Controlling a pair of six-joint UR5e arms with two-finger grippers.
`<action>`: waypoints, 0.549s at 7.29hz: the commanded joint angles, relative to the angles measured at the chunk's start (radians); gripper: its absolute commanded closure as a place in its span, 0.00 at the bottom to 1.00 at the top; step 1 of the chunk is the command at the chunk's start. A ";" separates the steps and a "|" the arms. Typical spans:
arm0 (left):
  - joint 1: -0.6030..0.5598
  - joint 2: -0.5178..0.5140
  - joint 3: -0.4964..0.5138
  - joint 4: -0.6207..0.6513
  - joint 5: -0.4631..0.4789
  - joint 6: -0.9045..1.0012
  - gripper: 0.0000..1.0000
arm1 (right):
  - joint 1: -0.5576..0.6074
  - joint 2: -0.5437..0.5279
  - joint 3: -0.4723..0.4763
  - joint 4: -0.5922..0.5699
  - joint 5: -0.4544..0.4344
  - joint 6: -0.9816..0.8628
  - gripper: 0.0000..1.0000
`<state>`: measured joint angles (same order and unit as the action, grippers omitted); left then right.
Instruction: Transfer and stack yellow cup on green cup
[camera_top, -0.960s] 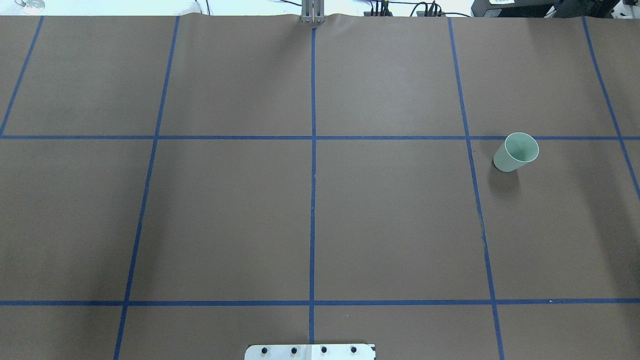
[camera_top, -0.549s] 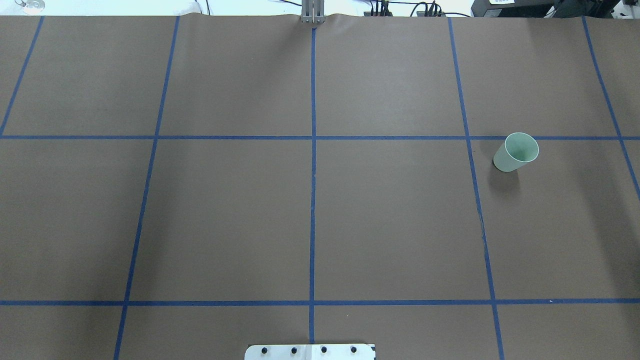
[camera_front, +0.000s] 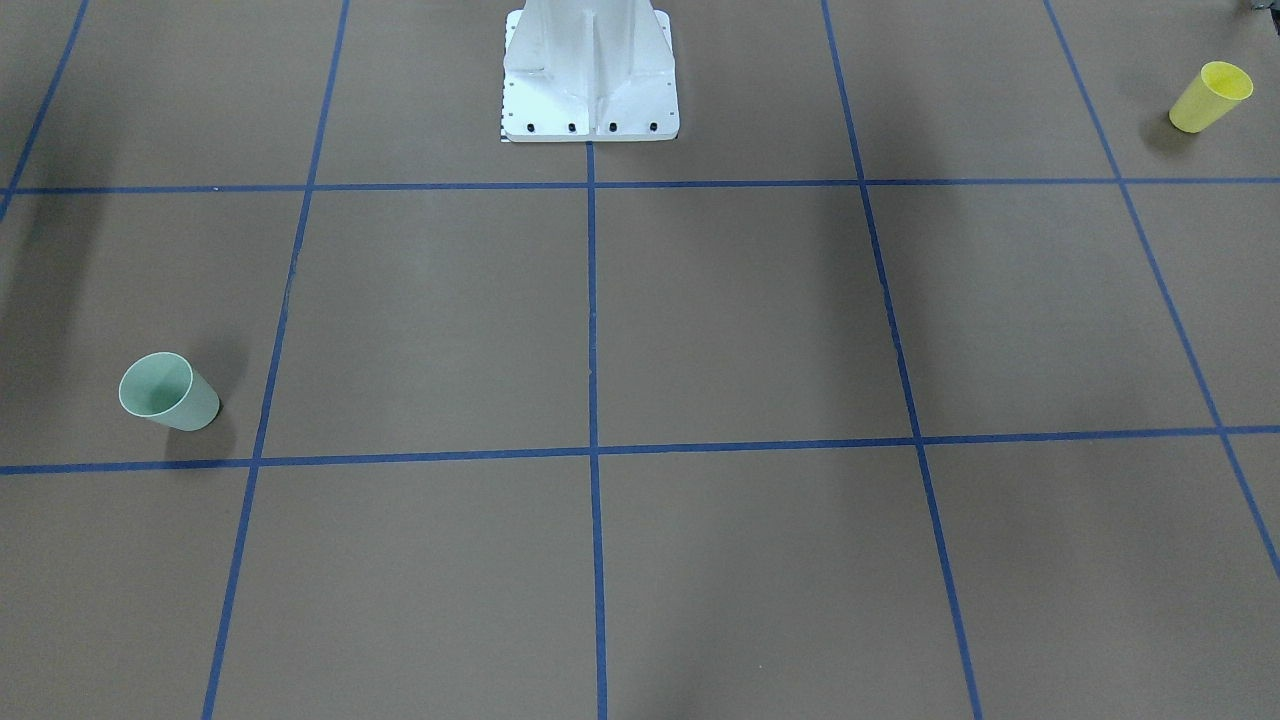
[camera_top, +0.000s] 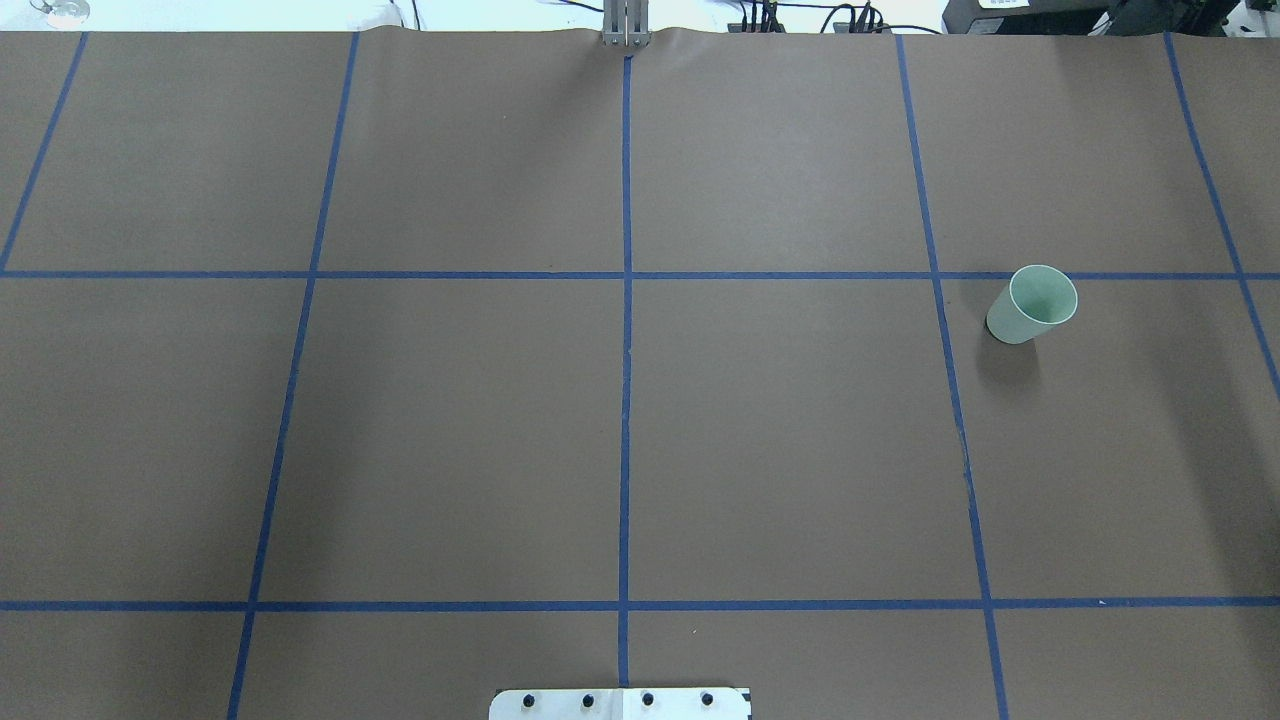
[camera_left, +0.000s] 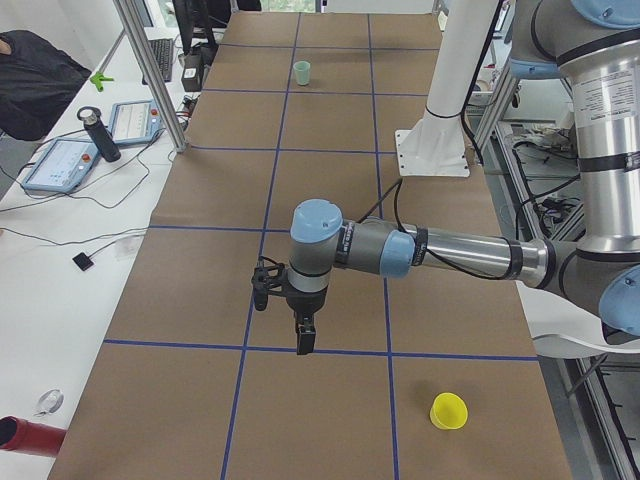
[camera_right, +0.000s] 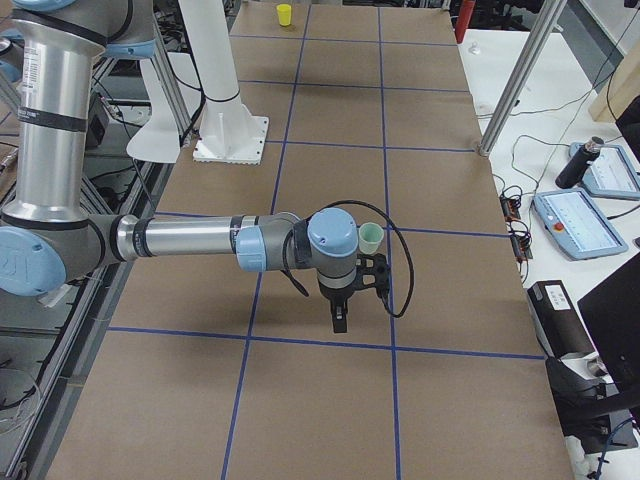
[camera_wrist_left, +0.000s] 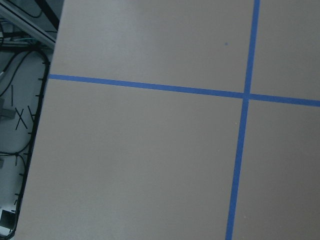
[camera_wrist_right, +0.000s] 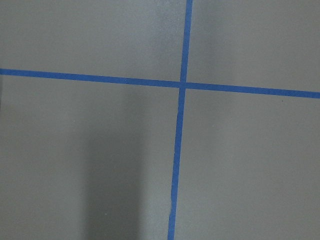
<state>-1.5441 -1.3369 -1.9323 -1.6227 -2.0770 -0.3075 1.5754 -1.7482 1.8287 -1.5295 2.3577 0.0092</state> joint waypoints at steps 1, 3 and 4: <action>0.004 0.063 -0.071 -0.002 0.066 -0.126 0.00 | 0.000 -0.004 0.010 -0.001 0.000 0.000 0.00; 0.051 0.090 -0.077 -0.003 0.115 -0.284 0.00 | -0.001 0.003 0.014 0.000 -0.002 0.000 0.00; 0.124 0.090 -0.082 -0.003 0.139 -0.429 0.00 | -0.006 0.010 0.033 -0.003 -0.003 0.000 0.00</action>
<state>-1.4871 -1.2545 -2.0080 -1.6261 -1.9690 -0.5881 1.5733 -1.7449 1.8457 -1.5302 2.3560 0.0092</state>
